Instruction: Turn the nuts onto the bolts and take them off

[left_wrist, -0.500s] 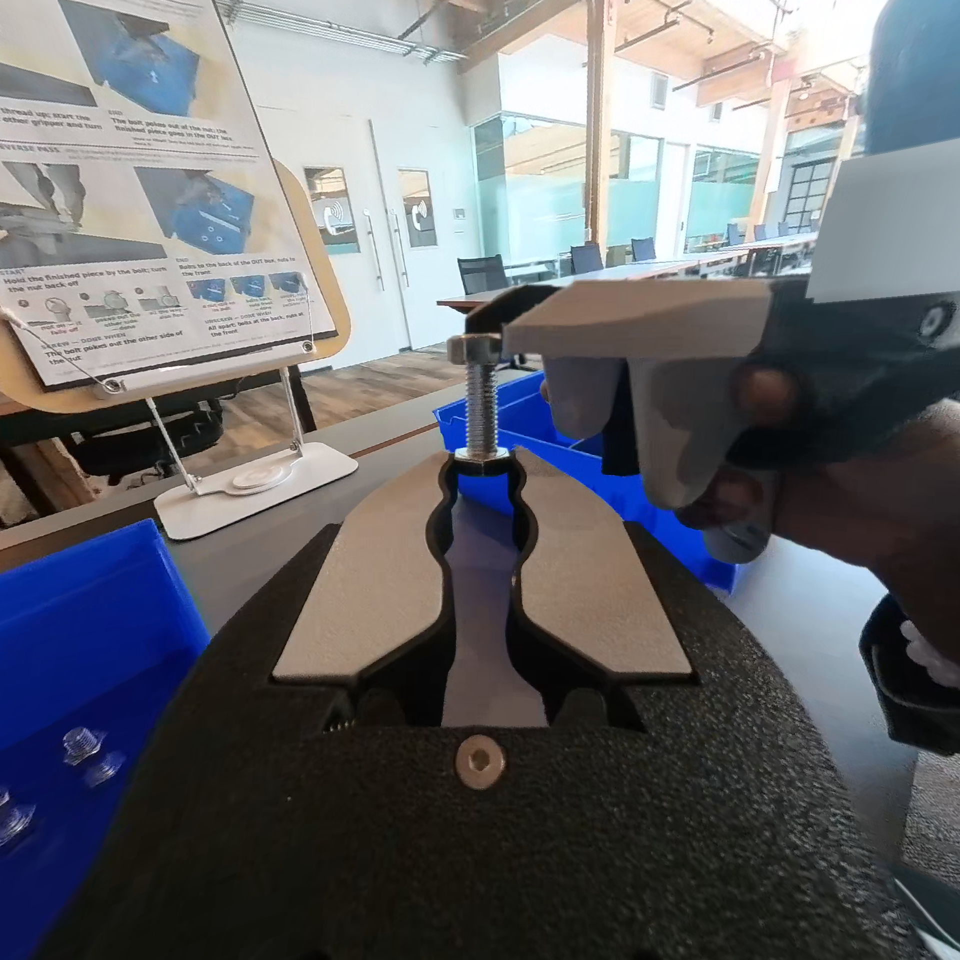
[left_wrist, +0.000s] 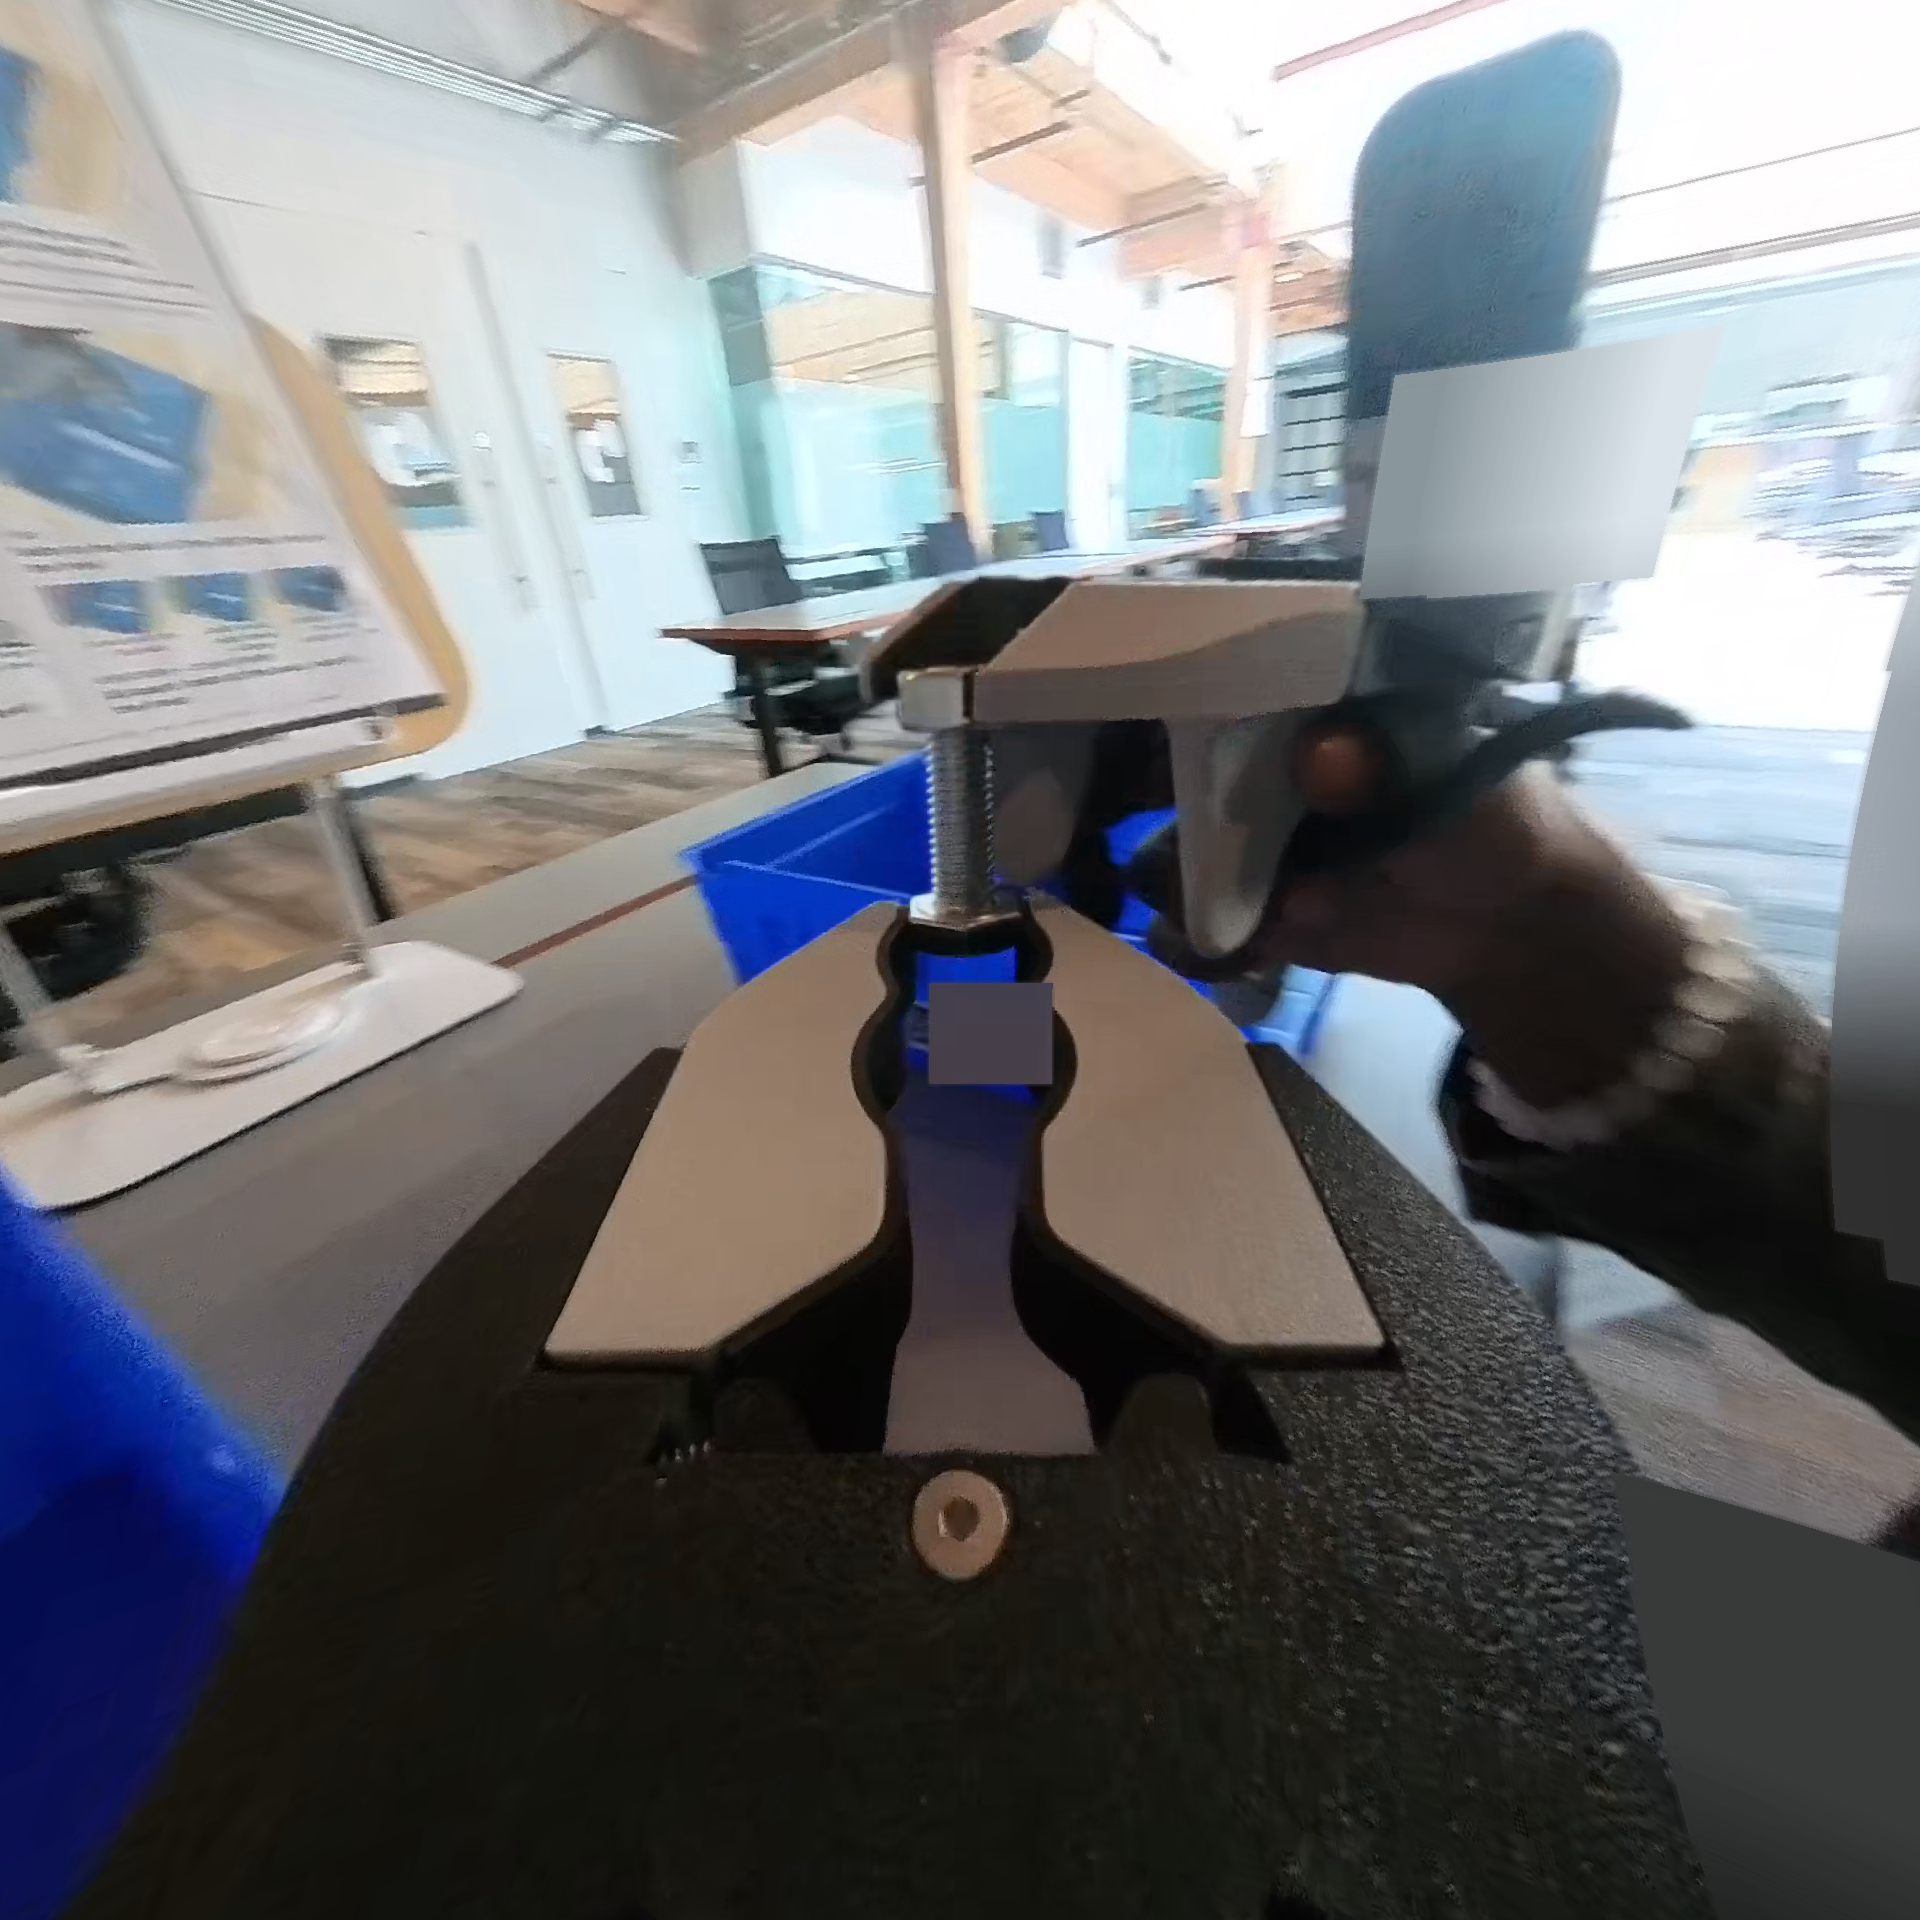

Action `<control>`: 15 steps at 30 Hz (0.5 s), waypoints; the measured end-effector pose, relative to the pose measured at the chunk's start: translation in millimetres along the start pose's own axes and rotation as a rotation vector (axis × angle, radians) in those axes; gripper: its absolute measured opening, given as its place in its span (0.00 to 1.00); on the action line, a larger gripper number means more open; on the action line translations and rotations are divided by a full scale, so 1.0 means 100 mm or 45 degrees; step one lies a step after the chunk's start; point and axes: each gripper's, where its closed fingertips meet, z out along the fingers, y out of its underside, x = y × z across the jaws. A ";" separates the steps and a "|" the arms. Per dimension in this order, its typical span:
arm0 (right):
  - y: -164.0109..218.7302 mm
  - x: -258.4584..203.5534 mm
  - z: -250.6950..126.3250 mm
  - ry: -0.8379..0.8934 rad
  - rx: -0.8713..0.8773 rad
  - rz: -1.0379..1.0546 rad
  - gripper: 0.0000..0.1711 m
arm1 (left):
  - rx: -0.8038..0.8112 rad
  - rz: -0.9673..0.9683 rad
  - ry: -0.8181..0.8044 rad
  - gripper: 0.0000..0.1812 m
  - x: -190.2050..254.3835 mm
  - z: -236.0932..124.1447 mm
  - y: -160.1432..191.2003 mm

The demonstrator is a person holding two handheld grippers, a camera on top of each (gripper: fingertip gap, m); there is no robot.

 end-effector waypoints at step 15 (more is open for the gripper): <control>-0.26 -0.84 -0.51 -1.203 0.089 0.054 0.10 | 0.106 -0.470 1.156 0.10 1.10 -0.33 -0.33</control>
